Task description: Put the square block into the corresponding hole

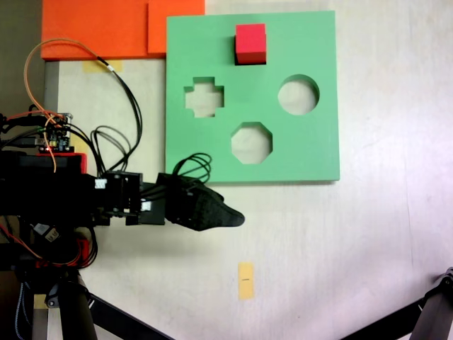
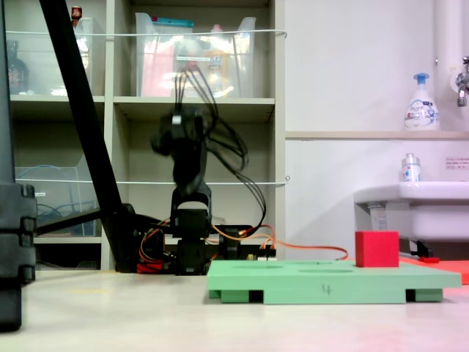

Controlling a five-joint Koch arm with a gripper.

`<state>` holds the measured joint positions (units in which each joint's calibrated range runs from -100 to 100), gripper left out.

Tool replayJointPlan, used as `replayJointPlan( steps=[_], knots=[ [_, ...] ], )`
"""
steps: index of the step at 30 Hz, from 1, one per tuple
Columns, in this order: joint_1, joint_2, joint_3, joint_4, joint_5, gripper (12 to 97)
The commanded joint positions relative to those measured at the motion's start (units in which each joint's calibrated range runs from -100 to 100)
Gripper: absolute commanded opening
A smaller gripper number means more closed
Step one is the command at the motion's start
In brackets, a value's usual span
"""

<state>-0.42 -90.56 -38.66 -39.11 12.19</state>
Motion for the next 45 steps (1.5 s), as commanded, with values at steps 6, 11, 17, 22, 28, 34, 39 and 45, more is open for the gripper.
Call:
replayJointPlan(
  steps=[6,11,17,22,28,34,39,45],
  knots=[
    [1.2,-9.4,-43.0,55.1,-7.0,49.1],
    [3.1,-9.4,-60.5,59.5,-11.3,49.4],
    [2.9,-9.4,-61.3,59.6,-14.4,51.0],
    [2.1,-9.4,-61.3,46.4,-14.3,51.9],
    [2.1,-9.4,-61.3,45.9,-14.3,51.0],
    [2.1,-9.4,-61.3,45.9,-14.3,50.9],
    [2.1,-9.4,-61.3,45.9,-14.3,50.9],
    [2.1,-9.4,-61.3,45.9,-14.3,50.9]
  ],
)
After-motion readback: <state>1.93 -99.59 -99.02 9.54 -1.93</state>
